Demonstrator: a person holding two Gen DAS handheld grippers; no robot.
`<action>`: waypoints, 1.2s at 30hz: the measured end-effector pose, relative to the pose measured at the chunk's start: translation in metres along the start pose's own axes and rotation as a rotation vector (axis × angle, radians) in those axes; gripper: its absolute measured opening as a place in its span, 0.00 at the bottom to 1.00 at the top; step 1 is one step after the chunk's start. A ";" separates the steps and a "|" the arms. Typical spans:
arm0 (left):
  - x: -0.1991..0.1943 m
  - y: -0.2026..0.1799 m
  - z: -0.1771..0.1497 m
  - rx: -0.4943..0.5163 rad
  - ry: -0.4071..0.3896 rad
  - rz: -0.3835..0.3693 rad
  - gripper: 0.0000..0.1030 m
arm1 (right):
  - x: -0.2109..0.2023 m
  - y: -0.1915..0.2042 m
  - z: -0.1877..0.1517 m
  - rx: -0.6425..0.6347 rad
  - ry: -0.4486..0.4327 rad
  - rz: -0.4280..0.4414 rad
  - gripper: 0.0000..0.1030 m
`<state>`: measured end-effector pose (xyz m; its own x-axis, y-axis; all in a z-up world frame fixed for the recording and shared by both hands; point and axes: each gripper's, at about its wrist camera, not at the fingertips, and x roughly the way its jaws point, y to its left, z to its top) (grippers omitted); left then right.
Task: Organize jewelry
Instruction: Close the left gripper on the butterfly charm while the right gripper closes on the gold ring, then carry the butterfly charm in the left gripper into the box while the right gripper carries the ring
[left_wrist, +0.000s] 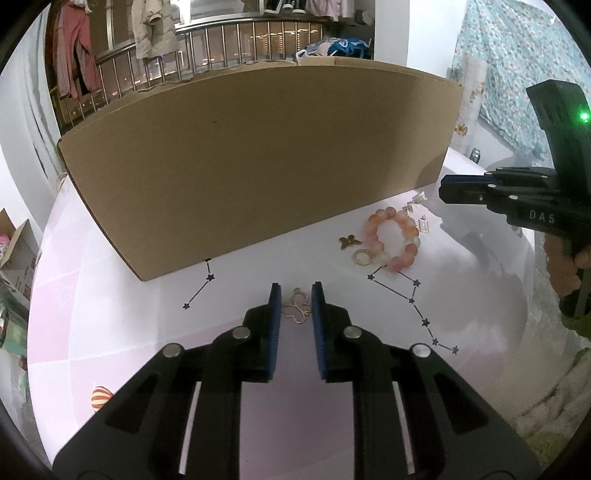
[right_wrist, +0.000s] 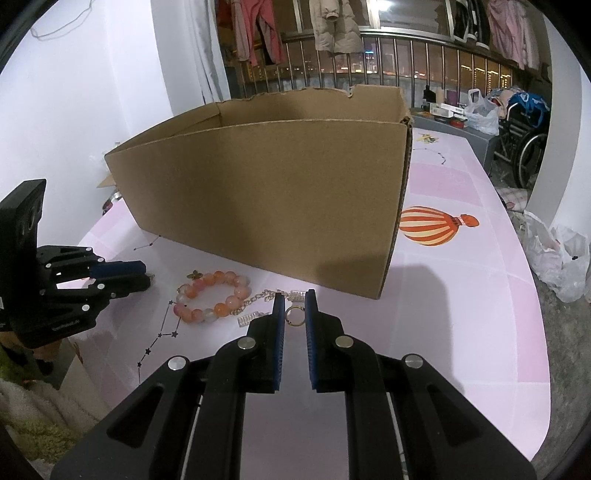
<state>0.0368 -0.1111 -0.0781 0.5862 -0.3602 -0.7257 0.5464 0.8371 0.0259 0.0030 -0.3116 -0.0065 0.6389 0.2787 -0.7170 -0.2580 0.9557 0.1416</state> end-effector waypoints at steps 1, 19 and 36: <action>0.000 0.000 0.000 0.001 0.000 0.001 0.15 | 0.000 0.000 0.000 0.000 0.000 0.000 0.11; -0.006 0.003 0.000 0.004 -0.010 -0.002 0.15 | -0.003 0.002 0.004 0.000 -0.009 -0.001 0.11; -0.034 0.003 0.007 0.022 -0.093 0.009 0.15 | -0.018 0.011 0.008 -0.028 -0.056 -0.010 0.11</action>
<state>0.0226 -0.0994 -0.0486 0.6438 -0.3904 -0.6582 0.5531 0.8318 0.0476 -0.0058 -0.3051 0.0136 0.6810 0.2744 -0.6790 -0.2708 0.9558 0.1146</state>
